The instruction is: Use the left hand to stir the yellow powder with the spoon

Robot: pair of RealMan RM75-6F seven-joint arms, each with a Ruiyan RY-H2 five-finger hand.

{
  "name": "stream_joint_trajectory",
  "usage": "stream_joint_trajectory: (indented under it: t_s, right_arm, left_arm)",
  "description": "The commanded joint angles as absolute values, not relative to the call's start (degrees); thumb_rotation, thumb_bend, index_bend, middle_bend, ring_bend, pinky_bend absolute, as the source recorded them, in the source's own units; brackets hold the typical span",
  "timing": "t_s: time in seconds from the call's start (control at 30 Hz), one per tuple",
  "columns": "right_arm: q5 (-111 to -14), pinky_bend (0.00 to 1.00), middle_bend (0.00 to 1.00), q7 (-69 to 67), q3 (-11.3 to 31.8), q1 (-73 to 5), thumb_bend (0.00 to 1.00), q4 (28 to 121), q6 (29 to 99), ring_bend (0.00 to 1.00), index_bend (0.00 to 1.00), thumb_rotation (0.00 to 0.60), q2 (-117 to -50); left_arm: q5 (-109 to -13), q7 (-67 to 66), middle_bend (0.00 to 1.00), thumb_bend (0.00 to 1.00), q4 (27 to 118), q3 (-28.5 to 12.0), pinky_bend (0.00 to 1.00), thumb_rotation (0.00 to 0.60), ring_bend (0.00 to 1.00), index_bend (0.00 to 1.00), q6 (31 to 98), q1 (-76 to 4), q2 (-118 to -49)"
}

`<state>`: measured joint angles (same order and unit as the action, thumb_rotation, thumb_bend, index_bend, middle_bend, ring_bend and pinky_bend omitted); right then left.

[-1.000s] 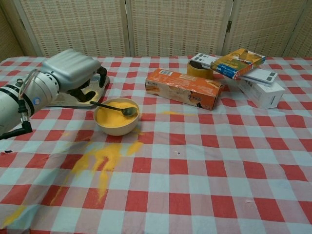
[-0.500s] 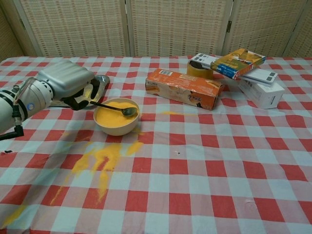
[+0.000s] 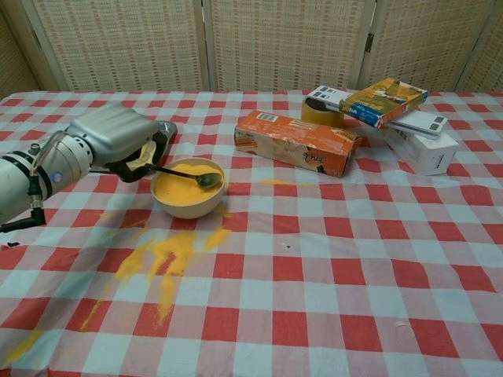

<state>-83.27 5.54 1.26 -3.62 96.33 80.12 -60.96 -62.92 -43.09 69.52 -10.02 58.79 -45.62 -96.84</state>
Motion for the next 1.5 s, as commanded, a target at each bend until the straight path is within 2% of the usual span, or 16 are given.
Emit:
stream_joint_trajectory:
  t_s: [0.03, 1.5]
  right_arm:
    - [-83.3, 0.0, 0.0, 5.6, 1.3, -3.6, 0.15, 96.3, 80.1, 0.0, 0.0, 0.6, -61.0]
    - [-82.6, 0.0, 0.0, 6.1, 1.5, -3.8, 0.15, 96.4, 79.8, 0.0, 0.0, 0.6, -61.1]
  left_arm:
    - [-62.9, -43.0, 1.0, 0.45, 69.5, -9.9, 1.0, 0.6, 1.0, 0.48, 58.8, -45.6, -96.9]
    - [-63.4, -41.3, 1.0, 0.45, 68.7, -9.3, 1.0, 0.6, 1.0, 0.54, 58.6, -46.3, -97.3]
